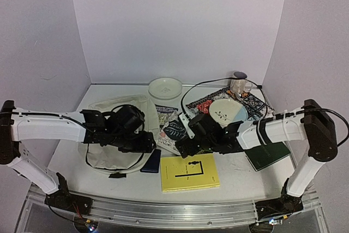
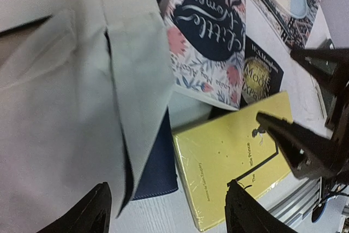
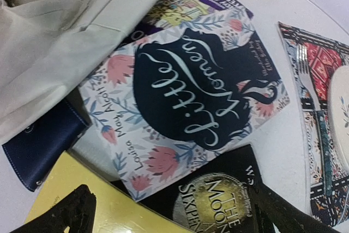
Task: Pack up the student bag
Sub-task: Pick up the card case from the center of the board.
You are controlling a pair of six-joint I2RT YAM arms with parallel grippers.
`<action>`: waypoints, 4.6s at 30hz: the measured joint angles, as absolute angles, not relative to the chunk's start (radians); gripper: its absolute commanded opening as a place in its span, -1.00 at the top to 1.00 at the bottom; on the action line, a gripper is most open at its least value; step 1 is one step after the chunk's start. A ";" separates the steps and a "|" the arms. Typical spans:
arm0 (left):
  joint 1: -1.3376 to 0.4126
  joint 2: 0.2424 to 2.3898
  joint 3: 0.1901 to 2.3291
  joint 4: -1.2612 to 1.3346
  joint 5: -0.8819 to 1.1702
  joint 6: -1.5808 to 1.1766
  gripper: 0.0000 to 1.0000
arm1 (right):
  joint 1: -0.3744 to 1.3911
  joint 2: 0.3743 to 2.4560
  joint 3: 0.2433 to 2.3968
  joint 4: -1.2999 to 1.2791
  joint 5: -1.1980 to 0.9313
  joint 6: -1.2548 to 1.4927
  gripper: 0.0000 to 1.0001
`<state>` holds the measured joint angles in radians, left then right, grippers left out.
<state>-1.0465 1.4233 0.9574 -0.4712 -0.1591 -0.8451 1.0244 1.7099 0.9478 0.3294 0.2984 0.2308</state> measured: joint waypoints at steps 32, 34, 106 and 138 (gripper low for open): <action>-1.061 1.726 1.018 -0.525 -0.234 -0.853 -0.86 | 0.972 1.616 0.847 0.326 0.413 0.308 -0.97; -1.060 1.734 1.030 -0.534 -0.247 -0.842 -0.89 | 0.972 1.613 0.847 0.327 0.413 0.308 -0.96; -0.961 1.905 1.186 -0.592 -0.155 -0.415 -0.86 | 0.972 1.612 0.844 0.326 0.382 0.305 -0.97; -0.938 1.629 1.063 -0.529 -0.071 -0.469 -0.51 | 0.972 1.621 0.926 0.390 0.011 0.475 -0.96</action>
<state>-0.9379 1.6286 1.0632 -0.5288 -0.0708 -0.4693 0.9718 1.6205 0.9257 0.3904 0.0108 0.4753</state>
